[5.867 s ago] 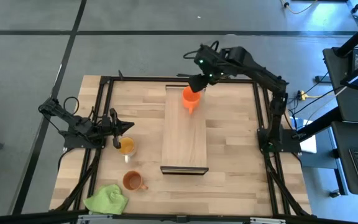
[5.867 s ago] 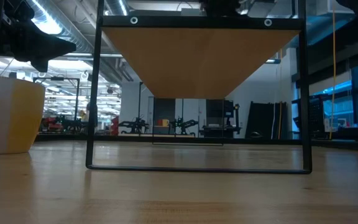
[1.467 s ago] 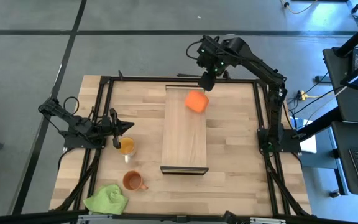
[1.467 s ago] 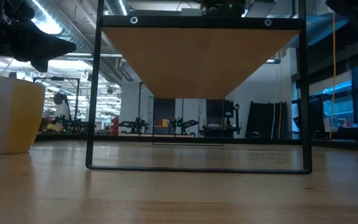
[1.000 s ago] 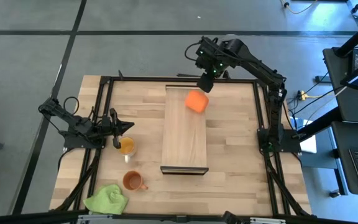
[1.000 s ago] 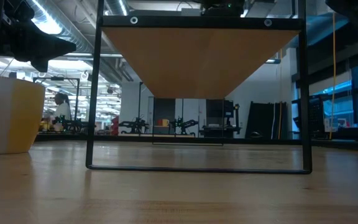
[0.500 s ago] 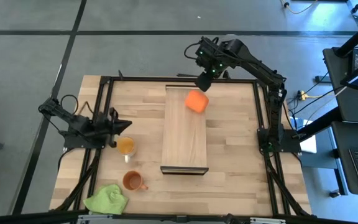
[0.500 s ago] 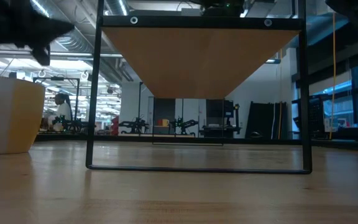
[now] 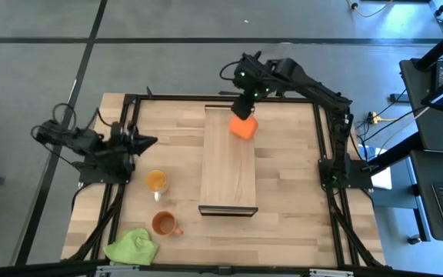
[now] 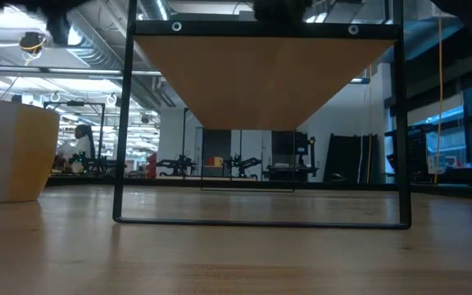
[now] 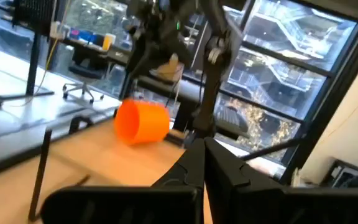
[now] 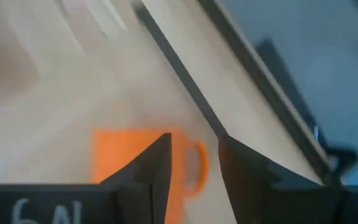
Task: Stack small to large cups/mugs on shelf
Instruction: Adjust the orange mug on the shelf
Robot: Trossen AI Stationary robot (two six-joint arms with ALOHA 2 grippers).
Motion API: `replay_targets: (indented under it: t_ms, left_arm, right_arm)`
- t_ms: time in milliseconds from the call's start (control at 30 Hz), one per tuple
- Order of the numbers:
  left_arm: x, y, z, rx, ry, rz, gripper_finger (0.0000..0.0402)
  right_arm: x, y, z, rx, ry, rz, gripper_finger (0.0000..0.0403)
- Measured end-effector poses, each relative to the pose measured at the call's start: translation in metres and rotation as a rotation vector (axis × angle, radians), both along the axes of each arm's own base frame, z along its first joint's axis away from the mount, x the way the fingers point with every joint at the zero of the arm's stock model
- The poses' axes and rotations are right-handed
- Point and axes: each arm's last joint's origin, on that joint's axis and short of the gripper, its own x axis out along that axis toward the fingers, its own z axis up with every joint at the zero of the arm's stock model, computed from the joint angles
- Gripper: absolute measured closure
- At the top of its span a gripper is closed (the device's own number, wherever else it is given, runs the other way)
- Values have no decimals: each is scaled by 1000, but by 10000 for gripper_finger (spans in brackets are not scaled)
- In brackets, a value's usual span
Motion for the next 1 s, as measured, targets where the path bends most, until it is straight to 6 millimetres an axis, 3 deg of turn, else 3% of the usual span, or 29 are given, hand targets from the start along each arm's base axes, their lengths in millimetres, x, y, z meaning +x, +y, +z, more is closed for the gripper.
replay_targets:
  t_ms: [167,300,400,467,633,767,1000]
  left_arm:
    - [30,4,40,134,135,80,401]
    - [75,22,38,168,312,90,401]
    - [106,50,28,121,386,-1,401]
    - [122,74,31,97,323,-85,401]
    - [142,130,37,43,266,-183,401]
    - [161,160,23,-34,321,-291,401]
    - [204,189,-5,-119,374,-445,401]
  right_arm:
    - [-2,28,30,-175,-139,-63,270]
    - [-25,49,54,-344,-160,-200,270]
    - [-47,66,66,-350,-164,-260,270]
    - [-61,73,64,-304,-110,-310,269]
    - [-73,97,65,-278,-160,-354,269]
    - [-84,106,47,-250,-142,-452,269]
    - [-92,114,-6,-120,-74,-615,269]
